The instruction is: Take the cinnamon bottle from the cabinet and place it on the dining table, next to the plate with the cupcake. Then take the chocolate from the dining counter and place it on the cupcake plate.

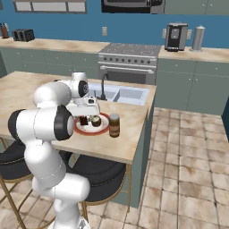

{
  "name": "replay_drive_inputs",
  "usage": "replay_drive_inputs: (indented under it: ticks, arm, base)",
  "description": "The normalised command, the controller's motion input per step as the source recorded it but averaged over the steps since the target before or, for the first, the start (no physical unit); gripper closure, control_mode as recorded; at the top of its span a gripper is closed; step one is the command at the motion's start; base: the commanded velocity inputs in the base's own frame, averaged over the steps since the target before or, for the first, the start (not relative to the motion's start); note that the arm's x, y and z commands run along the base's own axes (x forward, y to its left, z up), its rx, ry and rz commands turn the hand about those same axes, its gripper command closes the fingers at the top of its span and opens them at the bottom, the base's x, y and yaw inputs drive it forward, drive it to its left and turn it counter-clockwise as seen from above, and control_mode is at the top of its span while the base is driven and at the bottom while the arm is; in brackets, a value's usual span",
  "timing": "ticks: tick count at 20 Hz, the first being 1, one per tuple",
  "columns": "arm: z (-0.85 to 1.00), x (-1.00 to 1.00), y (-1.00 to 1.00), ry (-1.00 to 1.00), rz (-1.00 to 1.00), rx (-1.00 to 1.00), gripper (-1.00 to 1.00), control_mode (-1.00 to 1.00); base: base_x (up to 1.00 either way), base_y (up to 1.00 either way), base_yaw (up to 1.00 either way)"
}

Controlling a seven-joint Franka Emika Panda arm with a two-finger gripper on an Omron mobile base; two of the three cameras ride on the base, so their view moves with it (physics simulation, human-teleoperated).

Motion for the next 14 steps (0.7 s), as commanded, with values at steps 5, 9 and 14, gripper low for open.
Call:
replay_drive_inputs:
  ticks: [5, 9, 14]
  arm:
    - [0.09, -0.11, 0.01, -0.01, 0.0, 0.0, -1.0, -1.0]
    - [0.76, -0.22, 0.39, -0.1, 0.0, 0.0, -1.0, -1.0]
    - [1.0, -0.27, 0.65, -0.14, 0.01, 0.0, -1.0, -1.0]
  base:
    - [0.0, 0.0, 0.0]
    - [0.0, 0.0, 0.0]
    - [0.0, 0.0, 0.0]
